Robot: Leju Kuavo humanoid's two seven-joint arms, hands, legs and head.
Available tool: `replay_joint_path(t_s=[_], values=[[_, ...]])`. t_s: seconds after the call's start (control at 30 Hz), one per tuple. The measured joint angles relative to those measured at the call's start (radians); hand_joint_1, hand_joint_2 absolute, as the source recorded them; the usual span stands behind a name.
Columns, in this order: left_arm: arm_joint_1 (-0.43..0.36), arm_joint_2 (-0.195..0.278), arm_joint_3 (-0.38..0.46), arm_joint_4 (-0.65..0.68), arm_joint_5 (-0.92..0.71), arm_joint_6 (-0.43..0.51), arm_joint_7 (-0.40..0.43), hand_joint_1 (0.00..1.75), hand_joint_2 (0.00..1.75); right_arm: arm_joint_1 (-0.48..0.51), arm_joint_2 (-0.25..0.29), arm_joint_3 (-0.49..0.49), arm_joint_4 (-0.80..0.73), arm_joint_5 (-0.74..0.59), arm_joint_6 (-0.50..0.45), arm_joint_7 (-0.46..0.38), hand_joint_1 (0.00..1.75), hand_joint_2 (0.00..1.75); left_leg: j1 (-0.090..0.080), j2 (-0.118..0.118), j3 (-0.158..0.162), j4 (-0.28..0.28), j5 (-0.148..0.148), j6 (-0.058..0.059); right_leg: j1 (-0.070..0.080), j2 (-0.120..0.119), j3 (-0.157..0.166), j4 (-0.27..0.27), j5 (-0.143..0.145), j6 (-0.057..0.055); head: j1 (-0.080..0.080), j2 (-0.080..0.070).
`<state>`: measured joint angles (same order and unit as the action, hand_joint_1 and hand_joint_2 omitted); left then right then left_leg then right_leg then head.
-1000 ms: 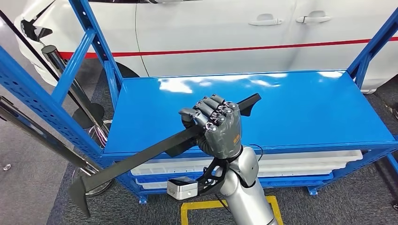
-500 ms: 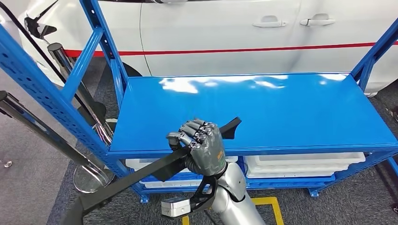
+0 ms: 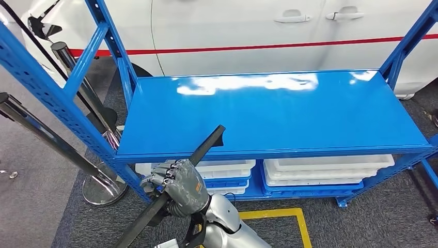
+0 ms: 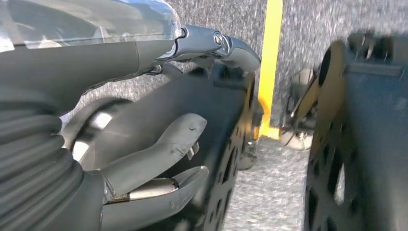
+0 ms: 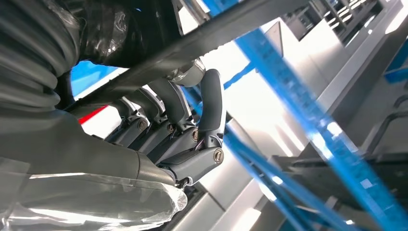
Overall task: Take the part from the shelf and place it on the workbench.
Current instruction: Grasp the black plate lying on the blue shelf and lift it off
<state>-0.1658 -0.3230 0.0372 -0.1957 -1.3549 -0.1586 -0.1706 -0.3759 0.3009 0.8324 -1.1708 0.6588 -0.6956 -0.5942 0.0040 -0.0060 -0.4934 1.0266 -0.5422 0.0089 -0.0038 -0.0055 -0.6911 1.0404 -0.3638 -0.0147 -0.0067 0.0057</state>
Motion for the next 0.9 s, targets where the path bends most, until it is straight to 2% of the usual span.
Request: replay_joint_path(t_s=[0.03,0.1,0.13,0.17,0.2,0.27,0.3,0.33,0.37,0.4,0.43,0.5,0.53,0.6,0.63,0.67,0.7,0.73,0.77,0.8,0.83,0.87,0.9], values=[[0.0,0.0,0.0,0.0,0.0,-0.001,0.0,0.0,1.75,-0.003,0.0,0.006,0.003,0.0,0.0,0.001,1.75,1.75,-0.003,-0.001,0.006,-0.018,0.004,0.003,0.0,0.0,-0.001,-0.002,0.008,0.006,0.0,0.0],[0.002,0.0,0.0,0.0,0.0,-0.002,0.0,0.0,1.75,-0.007,0.0,0.013,0.01,-0.002,-0.001,0.001,1.75,1.75,-0.008,-0.002,-0.003,-0.018,0.021,0.012,-0.002,-0.001,-0.001,-0.01,0.026,0.02,0.0,0.0],[0.003,0.0,0.0,0.0,0.0,-0.002,0.0,0.0,1.75,-0.008,0.0,0.015,0.012,-0.003,-0.001,0.002,1.75,1.75,-0.006,0.0,-0.008,-0.021,0.032,0.017,-0.003,0.0,-0.003,-0.011,0.028,0.025,0.0,0.0],[0.004,0.0,0.0,0.0,0.0,-0.002,0.0,0.0,1.75,-0.008,0.0,0.017,0.015,-0.004,-0.001,0.003,1.75,1.75,-0.005,0.002,-0.014,-0.025,0.045,0.023,-0.004,0.001,-0.011,-0.002,0.013,0.03,0.0,0.0],[0.004,-0.001,0.0,0.001,0.0,-0.002,0.0,0.0,1.75,-0.009,-0.001,0.018,0.016,-0.005,-0.001,0.004,1.75,1.75,-0.003,0.004,-0.023,-0.029,0.059,0.028,-0.005,0.003,-0.024,0.024,-0.02,0.033,0.0,0.0],[0.004,-0.001,0.0,0.001,-0.001,-0.001,-0.001,0.0,1.75,-0.01,-0.001,0.022,0.02,-0.006,-0.001,0.005,1.75,1.75,-0.003,0.008,-0.048,-0.029,0.082,0.036,-0.008,0.004,-0.059,0.132,-0.124,0.037,0.001,0.0],[0.004,-0.001,0.0,0.001,-0.002,-0.001,-0.002,0.0,1.75,-0.01,-0.002,0.025,0.023,-0.006,-0.001,0.006,1.75,1.75,-0.004,0.01,-0.064,-0.029,0.092,0.037,-0.008,0.004,-0.07,0.191,-0.161,0.039,0.001,0.0],[0.004,-0.001,0.0,0.001,-0.003,0.0,-0.002,0.0,1.75,-0.01,-0.003,0.027,0.025,-0.006,-0.001,0.007,1.75,1.75,-0.004,0.01,-0.08,-0.027,0.103,0.038,-0.008,0.004,-0.069,0.233,-0.175,0.04,0.001,0.0],[0.004,-0.001,0.0,0.001,-0.004,0.001,-0.004,0.0,1.75,-0.01,-0.003,0.029,0.028,-0.005,-0.001,0.008,1.75,1.75,-0.005,0.011,-0.096,-0.025,0.114,0.037,-0.008,0.004,-0.052,0.243,-0.167,0.041,0.001,0.0],[0.003,-0.001,0.0,0.0,-0.005,0.002,-0.005,0.0,1.75,-0.01,-0.004,0.031,0.03,-0.005,-0.001,0.009,1.75,1.75,-0.005,0.01,-0.113,-0.022,0.124,0.035,-0.008,0.004,-0.017,0.221,-0.147,0.04,0.001,0.0],[0.002,-0.001,0.0,0.0,-0.005,0.002,-0.006,0.0,1.75,-0.011,-0.004,0.033,0.032,-0.004,-0.001,0.01,1.75,1.75,-0.005,0.01,-0.128,-0.018,0.133,0.032,-0.008,0.004,0.033,0.168,-0.132,0.037,0.001,0.0],[-0.001,-0.002,0.0,0.0,-0.007,0.002,-0.009,0.0,1.75,-0.013,-0.004,0.036,0.033,0.0,-0.001,0.012,1.75,1.75,-0.006,0.008,-0.151,-0.008,0.147,0.023,-0.004,0.005,0.129,0.048,-0.136,0.029,0.0,0.0],[-0.002,-0.003,0.0,0.0,-0.008,0.001,-0.009,0.0,1.75,-0.014,-0.004,0.038,0.033,0.005,-0.002,0.012,1.75,1.75,-0.006,0.009,-0.155,-0.005,0.153,0.017,-0.002,0.005,0.155,0.01,-0.146,0.024,0.0,0.0],[-0.003,-0.003,0.0,0.0,-0.012,-0.004,-0.008,0.0,1.75,-0.014,-0.003,0.039,0.032,0.022,-0.002,0.011,1.75,1.75,-0.005,0.01,-0.156,-0.005,0.164,0.004,0.002,0.006,0.158,-0.008,-0.145,0.012,0.0,0.0],[-0.004,-0.003,0.0,0.0,-0.014,-0.008,-0.008,0.0,1.75,-0.014,-0.003,0.039,0.031,0.034,-0.003,0.01,1.75,1.75,-0.003,0.01,-0.158,-0.002,0.163,-0.001,0.002,0.004,0.155,-0.012,-0.137,0.005,0.0,0.0],[-0.004,-0.003,0.0,0.0,-0.016,-0.012,-0.008,0.0,1.75,-0.014,-0.002,0.036,0.028,0.048,-0.003,0.012,1.75,1.75,-0.001,0.009,-0.165,0.01,0.148,-0.007,0.001,0.002,0.149,-0.014,-0.128,-0.004,0.0,0.0],[-0.005,-0.002,0.0,0.0,-0.018,-0.017,-0.009,0.0,1.75,-0.017,-0.001,0.03,0.02,0.063,-0.003,0.02,1.75,1.75,0.002,0.008,-0.176,0.04,0.114,-0.012,0.0,0.0,0.14,-0.017,-0.117,-0.011,-0.001,0.0],[-0.006,-0.002,-0.001,0.0,-0.02,-0.022,-0.011,0.0,1.75,-0.024,0.002,0.022,0.01,0.074,-0.003,0.033,1.75,1.75,0.004,0.007,-0.191,0.087,0.067,-0.016,-0.001,-0.002,0.128,-0.017,-0.106,-0.017,-0.001,0.0],[-0.008,-0.002,-0.002,0.0,-0.024,-0.028,-0.013,0.0,1.75,-0.036,0.007,0.01,-0.002,0.08,-0.003,0.054,1.75,1.75,0.006,0.007,-0.207,0.148,0.016,-0.02,0.0,-0.002,0.114,-0.017,-0.095,-0.021,-0.002,0.0],[-0.01,-0.002,-0.004,0.0,-0.027,-0.033,-0.015,0.0,1.75,-0.054,0.012,-0.001,-0.013,0.081,-0.003,0.077,1.75,1.75,0.008,0.007,-0.219,0.209,-0.022,-0.023,0.001,-0.003,0.099,-0.016,-0.084,-0.022,-0.002,0.0],[-0.011,-0.002,-0.006,0.0,-0.031,-0.038,-0.017,0.0,1.75,-0.078,0.018,-0.013,-0.021,0.078,-0.003,0.102,1.75,1.75,0.009,0.007,-0.22,0.252,-0.037,-0.026,0.002,-0.003,0.084,-0.016,-0.072,-0.022,-0.002,0.0],[-0.012,-0.002,-0.008,0.0,-0.035,-0.043,-0.018,0.0,1.75,-0.106,0.022,-0.025,-0.027,0.072,-0.003,0.126,1.75,1.75,0.009,0.007,-0.208,0.269,-0.031,-0.027,0.002,-0.003,0.068,-0.015,-0.06,-0.021,-0.002,0.0],[-0.012,-0.002,-0.01,0.0,-0.039,-0.048,-0.018,0.0,1.75,-0.134,0.025,-0.035,-0.033,0.065,-0.003,0.144,1.75,1.75,0.009,0.007,-0.179,0.249,-0.009,-0.027,0.002,-0.003,0.053,-0.014,-0.049,-0.019,-0.002,0.0]])
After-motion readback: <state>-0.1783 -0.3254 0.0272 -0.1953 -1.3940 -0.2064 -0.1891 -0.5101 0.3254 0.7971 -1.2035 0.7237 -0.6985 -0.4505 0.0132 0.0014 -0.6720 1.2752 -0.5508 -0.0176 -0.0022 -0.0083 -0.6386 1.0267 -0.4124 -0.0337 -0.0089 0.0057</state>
